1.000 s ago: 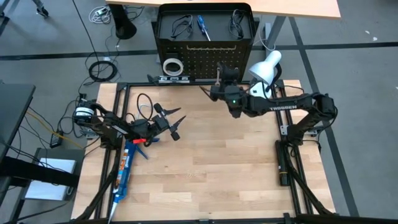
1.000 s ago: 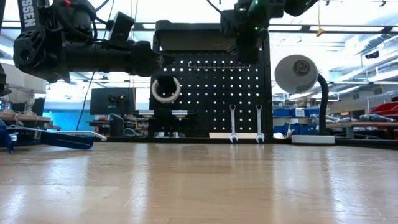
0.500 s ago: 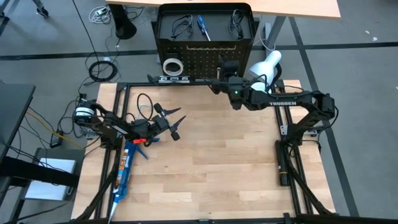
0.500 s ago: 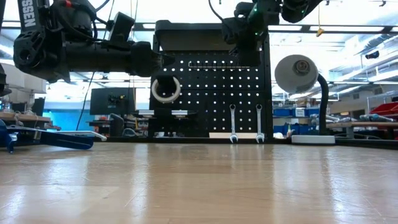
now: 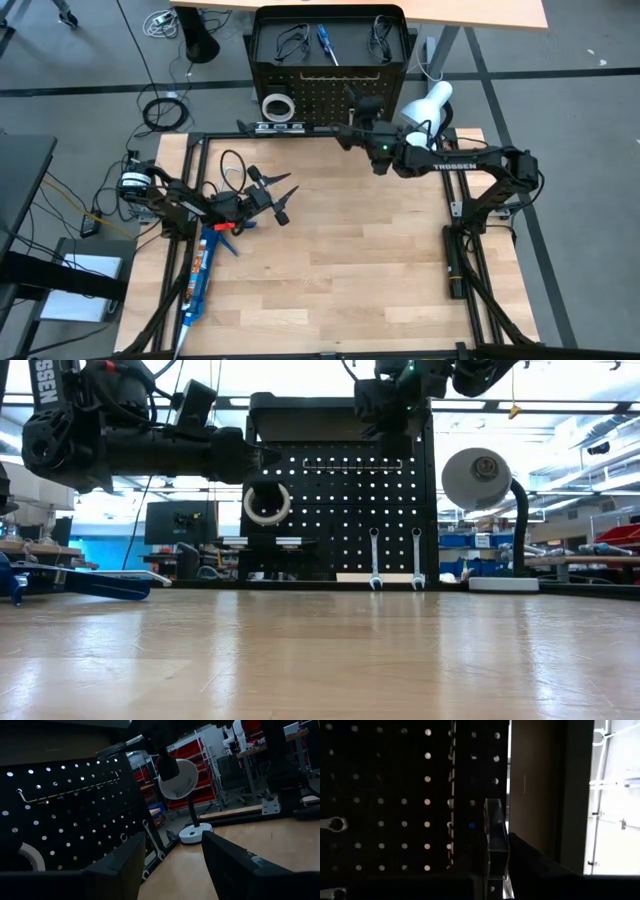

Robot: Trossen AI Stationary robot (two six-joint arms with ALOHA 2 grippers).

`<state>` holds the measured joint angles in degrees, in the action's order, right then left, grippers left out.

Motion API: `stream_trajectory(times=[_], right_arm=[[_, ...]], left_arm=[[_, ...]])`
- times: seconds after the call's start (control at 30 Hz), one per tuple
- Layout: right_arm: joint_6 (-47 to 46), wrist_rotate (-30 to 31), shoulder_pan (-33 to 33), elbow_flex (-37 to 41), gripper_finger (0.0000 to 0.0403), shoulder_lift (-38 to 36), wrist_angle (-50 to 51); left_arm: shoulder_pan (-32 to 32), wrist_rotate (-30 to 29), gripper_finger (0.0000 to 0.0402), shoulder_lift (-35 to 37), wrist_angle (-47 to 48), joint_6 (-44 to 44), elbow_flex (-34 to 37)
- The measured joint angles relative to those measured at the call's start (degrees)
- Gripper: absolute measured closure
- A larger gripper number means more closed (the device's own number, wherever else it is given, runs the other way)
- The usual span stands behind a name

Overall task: Hang tools onto peg board
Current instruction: Hang the rectangular tool on the pegboard

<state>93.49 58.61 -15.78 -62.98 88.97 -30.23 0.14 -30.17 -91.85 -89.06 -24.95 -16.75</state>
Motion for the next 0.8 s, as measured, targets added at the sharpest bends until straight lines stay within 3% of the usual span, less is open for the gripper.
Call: stream_trajectory(times=[0.37, 0.8], right_arm=[[-0.1, -5.4, -4.9, 0.0, 0.0344, 0.0, -3.0], [-0.7, -6.6, -8.7, 0.0, 0.0343, 0.0, -2.2]], left_arm=[[0.0, 0.0, 0.0200, 0.0, -0.1, 0.0, 0.0], [0.3, 0.0, 0.0200, 0.0, -0.1, 0.0, 0.0]])
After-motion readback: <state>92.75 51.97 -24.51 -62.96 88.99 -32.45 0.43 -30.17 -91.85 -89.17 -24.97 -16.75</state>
